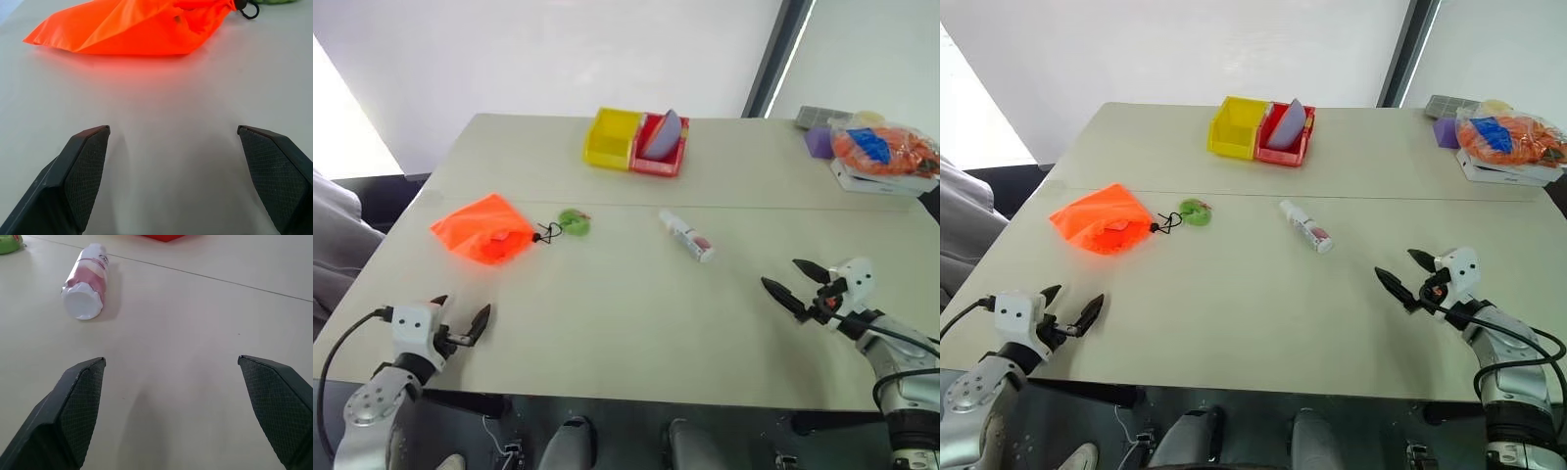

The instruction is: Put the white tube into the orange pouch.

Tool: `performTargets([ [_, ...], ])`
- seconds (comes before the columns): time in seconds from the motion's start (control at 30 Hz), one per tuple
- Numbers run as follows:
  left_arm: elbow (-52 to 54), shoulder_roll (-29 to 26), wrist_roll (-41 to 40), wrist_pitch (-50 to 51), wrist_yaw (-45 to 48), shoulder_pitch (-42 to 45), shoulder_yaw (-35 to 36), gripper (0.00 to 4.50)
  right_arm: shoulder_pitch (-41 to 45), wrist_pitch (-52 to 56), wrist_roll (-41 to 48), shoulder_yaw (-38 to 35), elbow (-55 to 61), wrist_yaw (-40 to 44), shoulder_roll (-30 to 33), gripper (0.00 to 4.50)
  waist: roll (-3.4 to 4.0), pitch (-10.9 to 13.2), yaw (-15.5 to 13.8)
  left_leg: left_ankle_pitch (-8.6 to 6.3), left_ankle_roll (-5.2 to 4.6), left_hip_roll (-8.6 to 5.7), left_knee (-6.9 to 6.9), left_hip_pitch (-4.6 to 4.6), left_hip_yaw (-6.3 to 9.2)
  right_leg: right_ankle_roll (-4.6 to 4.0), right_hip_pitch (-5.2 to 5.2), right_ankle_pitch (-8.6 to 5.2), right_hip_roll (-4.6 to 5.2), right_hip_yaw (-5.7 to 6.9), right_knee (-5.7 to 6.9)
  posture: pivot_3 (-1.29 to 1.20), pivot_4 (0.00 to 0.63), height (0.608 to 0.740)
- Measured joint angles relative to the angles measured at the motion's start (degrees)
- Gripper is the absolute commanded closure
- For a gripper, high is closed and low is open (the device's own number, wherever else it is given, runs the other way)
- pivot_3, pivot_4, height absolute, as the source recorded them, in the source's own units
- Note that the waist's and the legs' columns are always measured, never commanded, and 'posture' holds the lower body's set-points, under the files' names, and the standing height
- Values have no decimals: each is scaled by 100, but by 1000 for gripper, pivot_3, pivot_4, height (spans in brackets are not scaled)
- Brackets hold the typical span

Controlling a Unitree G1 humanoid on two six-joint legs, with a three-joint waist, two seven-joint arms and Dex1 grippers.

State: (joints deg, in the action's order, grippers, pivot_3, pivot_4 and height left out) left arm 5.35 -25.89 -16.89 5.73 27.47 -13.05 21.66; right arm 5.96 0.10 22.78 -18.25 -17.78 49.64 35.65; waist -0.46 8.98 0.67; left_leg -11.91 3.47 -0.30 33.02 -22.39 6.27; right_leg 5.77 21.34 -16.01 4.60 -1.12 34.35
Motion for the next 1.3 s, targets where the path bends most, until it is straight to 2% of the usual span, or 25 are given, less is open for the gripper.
performTargets([
  [0.43,60,-36,44,35,22,17,-32,45,8,-47,-18,22,47,-141,-91,0,1,-1,-2,1,-1,0,0,0,0,0,-1,0,0,0,0,0,150,724],
  [0.73,970,-212,347,16,228,283,-735,45,315,36,-1,274,419,-80,-221,0,6,-3,-6,2,-2,0,0,0,-1,-1,-9,1,-2,-1,4,0,150,724],
  [1.0,1003,-269,1179,10,-150,900,-1193,45,312,240,47,540,1021,-108,-485,0,10,-6,-4,3,-4,-1,0,2,-1,1,-12,2,-9,-1,8,0,150,724],
  [1.3,1259,-43,1949,174,-916,925,-1319,45,401,370,52,768,1044,14,-531,0,9,-5,4,3,-5,0,1,5,0,4,-11,4,-11,0,18,0,150,724],
])
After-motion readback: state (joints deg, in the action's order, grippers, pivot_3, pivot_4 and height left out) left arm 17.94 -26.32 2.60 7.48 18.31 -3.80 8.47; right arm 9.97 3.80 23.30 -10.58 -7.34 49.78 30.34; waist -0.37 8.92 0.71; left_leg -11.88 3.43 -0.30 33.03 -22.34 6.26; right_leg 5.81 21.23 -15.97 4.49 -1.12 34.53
